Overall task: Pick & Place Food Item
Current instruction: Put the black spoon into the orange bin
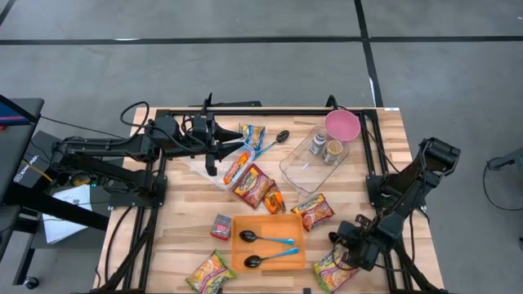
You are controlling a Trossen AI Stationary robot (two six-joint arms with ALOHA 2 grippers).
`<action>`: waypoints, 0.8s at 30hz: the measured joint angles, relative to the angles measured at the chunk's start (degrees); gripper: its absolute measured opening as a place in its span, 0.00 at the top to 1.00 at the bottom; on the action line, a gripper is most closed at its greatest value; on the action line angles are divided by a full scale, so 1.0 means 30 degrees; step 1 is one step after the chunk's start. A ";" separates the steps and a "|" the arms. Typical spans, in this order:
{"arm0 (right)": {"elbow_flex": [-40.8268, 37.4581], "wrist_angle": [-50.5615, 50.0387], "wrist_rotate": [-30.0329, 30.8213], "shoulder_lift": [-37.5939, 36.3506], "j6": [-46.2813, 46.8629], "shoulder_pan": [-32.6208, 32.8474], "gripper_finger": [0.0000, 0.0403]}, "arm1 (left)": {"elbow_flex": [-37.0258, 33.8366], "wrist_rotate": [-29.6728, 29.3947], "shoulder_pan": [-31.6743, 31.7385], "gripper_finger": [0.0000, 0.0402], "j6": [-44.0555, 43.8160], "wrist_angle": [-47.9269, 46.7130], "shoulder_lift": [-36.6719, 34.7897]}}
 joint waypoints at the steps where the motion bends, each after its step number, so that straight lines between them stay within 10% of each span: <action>1: 0.0000 -0.0135 -0.0055 -0.0267 -0.0007 0.0000 0.99 | 0.0000 0.0000 0.0000 0.67 0.0000 0.0000 0.0000; 14: 0.0066 -0.1770 0.0084 -0.5310 -0.1205 -0.0351 1.00 | 0.0000 -0.0070 0.0000 0.67 0.0000 -0.0007 0.0000; 24: 0.2387 -0.1564 -0.0779 -0.7867 -0.7929 -0.4067 1.00 | 0.0000 -0.0088 0.0000 0.67 0.0007 -0.0166 0.0000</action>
